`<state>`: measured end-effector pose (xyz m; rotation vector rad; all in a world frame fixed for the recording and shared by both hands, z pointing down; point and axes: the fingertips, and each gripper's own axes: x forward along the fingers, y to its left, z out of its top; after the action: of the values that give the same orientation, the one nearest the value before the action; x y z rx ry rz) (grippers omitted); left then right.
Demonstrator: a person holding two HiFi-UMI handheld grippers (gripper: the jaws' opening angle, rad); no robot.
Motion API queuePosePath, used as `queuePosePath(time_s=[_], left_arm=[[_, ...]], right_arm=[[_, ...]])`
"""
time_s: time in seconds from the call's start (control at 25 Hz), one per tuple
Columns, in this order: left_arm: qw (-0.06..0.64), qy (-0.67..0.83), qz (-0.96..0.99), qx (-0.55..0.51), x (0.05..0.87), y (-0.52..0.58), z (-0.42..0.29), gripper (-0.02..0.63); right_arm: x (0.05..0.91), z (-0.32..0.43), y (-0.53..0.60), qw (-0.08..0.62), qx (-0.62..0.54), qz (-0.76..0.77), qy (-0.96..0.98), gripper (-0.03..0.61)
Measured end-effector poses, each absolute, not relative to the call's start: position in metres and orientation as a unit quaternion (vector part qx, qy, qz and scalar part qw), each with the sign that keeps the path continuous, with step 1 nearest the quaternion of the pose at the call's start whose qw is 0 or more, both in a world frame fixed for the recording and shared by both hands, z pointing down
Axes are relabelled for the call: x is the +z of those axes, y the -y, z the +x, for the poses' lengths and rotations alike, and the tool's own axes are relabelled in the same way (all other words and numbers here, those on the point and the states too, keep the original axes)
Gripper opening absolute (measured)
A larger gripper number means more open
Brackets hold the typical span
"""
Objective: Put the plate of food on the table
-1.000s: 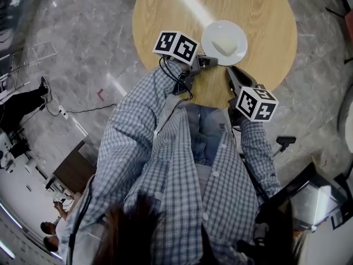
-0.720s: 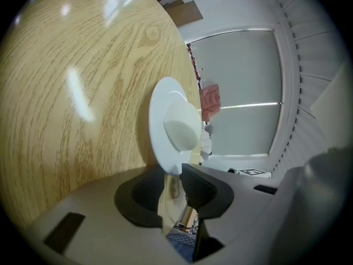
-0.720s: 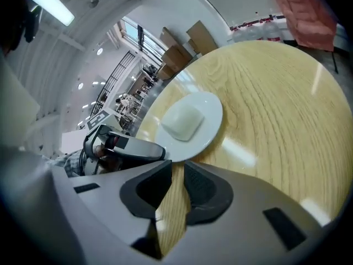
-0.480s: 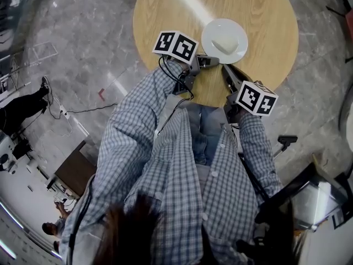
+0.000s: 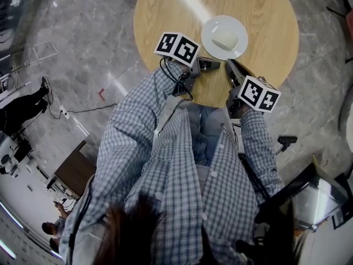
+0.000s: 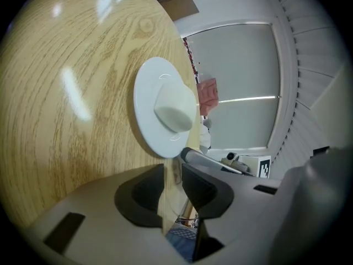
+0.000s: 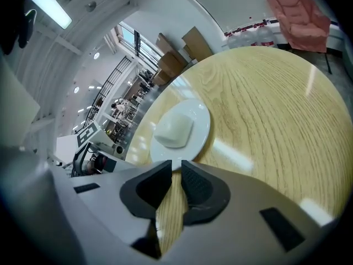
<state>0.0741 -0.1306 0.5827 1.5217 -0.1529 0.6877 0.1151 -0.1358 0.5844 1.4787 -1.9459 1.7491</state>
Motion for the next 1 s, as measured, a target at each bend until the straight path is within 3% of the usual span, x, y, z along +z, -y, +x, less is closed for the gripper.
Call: queuePosePath(time_s=[0.28,0.36,0.6,0.8,1.0], left_arm=[[0.637,0.079,0.706,0.297,0.588,0.131,0.069,0.079],[0.627,0.092,0.724,0.273,0.586,0.137,0.069,0.01],[0.564,0.132,0.785,0.22,0.552,0.155,0.06,0.008],[0.496,0.15,0.827,0.22,0.516,0.158,0.057,0.008],[0.479,0.166,0.843,0.179,0.481,0.162,0.057,0.008]], right_arm=[[0.585,0.112,0.132,0.072,0.561,0.487,0.665,0.055],[0.583,0.114,0.132,0.071,0.545,0.49,0.677,0.054],[0.562,0.116,0.136,0.096,0.485,0.51,0.703,0.008],[0.528,0.125,0.145,0.074,0.455,0.527,0.714,0.008],[0.489,0.139,0.155,0.039,0.429,0.541,0.723,0.008]])
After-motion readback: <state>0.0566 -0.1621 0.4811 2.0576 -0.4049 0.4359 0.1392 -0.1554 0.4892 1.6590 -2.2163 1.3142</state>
